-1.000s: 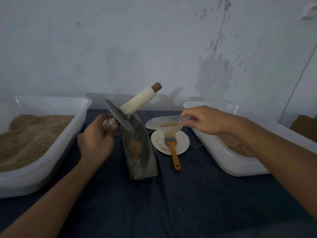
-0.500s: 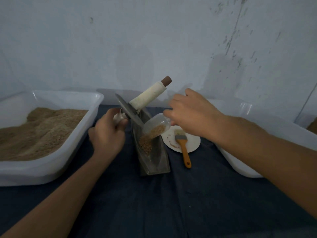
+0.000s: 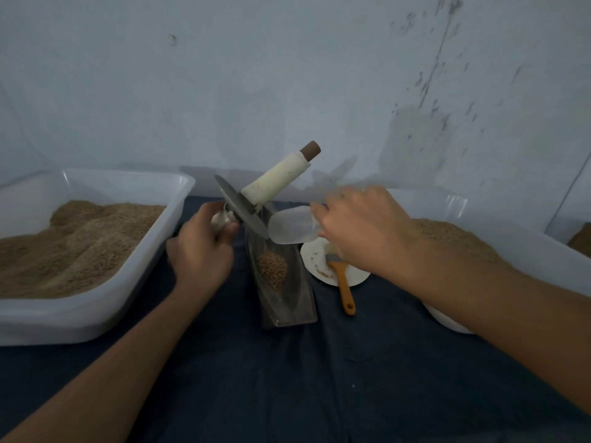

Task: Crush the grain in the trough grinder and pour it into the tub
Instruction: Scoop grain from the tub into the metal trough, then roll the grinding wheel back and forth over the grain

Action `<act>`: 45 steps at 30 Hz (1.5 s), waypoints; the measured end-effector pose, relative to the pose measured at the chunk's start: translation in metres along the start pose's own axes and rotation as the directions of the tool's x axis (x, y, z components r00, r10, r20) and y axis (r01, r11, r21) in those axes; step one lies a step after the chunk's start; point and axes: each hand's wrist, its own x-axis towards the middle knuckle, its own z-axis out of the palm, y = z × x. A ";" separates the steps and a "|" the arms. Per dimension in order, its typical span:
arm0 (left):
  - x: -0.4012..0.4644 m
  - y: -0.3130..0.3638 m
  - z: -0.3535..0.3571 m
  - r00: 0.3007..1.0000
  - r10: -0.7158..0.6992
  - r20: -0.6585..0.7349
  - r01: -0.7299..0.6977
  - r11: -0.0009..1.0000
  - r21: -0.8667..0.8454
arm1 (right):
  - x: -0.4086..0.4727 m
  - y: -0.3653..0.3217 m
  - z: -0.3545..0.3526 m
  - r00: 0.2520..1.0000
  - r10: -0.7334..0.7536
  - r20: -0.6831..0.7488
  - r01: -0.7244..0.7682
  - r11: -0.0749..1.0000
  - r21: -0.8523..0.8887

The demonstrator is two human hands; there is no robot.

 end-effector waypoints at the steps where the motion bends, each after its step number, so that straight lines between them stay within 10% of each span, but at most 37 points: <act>1: -0.001 0.000 0.000 1.000 0.012 0.005 -0.012 1.000 -0.005 | -0.001 0.004 0.002 0.999 0.039 0.003 -0.039 0.995 0.095; 6: -0.001 -0.006 0.001 0.993 0.115 0.036 -0.116 0.993 0.018 | -0.018 0.051 0.030 0.941 0.283 0.185 -0.334 0.863 0.380; 12: -0.002 -0.002 0.003 0.982 0.149 0.119 -0.163 0.980 0.116 | -0.060 0.113 0.095 0.653 0.530 0.541 -0.730 0.630 0.264; 26: 0.000 0.005 0.005 0.959 0.188 0.211 -0.230 0.954 0.193 | -0.066 0.101 0.130 0.395 0.226 0.891 -0.813 0.537 0.225; 32: 0.007 0.010 0.001 0.944 0.167 0.285 -0.215 0.965 0.148 | -0.028 0.107 0.097 0.670 0.644 0.370 -0.742 0.565 0.361; 35: 0.008 0.011 -0.001 0.933 0.167 0.319 -0.238 0.951 0.198 | 0.011 0.065 0.074 0.857 0.513 0.044 -0.414 0.638 0.649; 39: 0.011 0.008 -0.004 0.922 0.145 0.358 -0.219 0.960 0.175 | 0.051 -0.011 0.074 0.956 0.269 0.115 -0.259 0.595 0.761; 45: 0.025 0.008 -0.007 0.868 0.162 0.470 -0.306 0.919 0.248 | 0.078 -0.040 0.101 0.933 0.276 0.233 -0.359 0.637 0.682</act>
